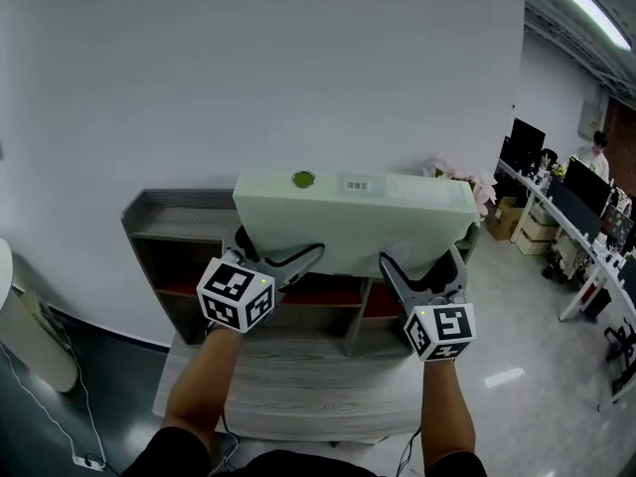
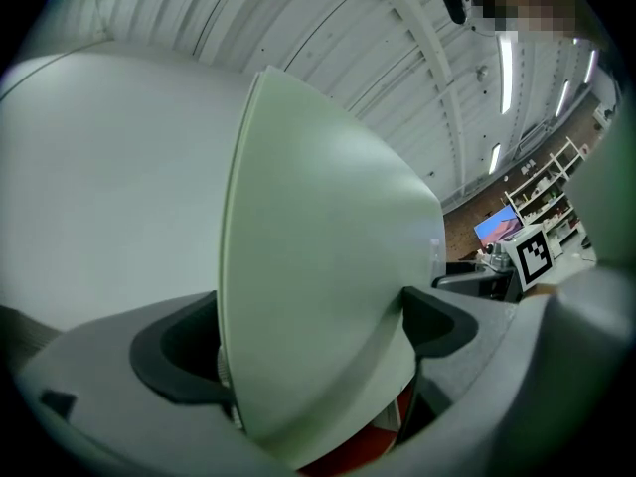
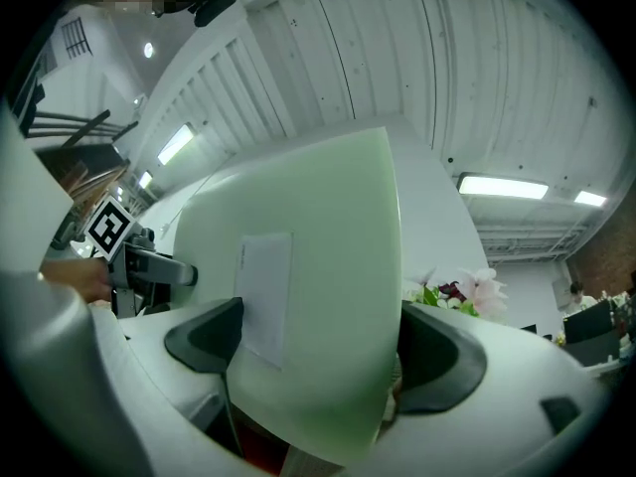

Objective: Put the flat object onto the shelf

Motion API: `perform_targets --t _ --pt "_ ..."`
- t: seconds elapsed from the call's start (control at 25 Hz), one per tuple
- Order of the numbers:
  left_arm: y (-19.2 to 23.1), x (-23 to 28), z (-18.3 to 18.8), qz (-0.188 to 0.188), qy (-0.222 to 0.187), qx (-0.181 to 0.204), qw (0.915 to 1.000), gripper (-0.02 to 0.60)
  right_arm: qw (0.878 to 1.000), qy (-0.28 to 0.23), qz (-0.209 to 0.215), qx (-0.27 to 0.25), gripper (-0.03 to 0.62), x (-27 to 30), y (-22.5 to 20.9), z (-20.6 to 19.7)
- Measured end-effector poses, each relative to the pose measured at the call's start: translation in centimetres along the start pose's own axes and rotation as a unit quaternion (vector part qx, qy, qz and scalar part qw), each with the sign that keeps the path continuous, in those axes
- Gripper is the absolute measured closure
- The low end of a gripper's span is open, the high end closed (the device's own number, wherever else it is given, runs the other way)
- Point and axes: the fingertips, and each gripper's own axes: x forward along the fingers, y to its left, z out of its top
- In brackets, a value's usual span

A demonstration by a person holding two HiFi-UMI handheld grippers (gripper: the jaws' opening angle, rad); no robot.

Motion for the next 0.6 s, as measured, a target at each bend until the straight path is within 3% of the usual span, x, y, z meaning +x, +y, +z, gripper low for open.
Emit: perform_targets --t 0.32,0.6 --pt "4.0 5.1 2.6 0.006 0.005 0.003 1.0000 0.021 1.000 -0.010 0.012 0.000 0.088 6.2 -2.9 1.8" --pt "6.9 8.8 1.5 0.011 0.030 -0.010 0.9995 0.021 0.999 0.019 0.027 0.015 0.088 11.0 -4.6 0.1"
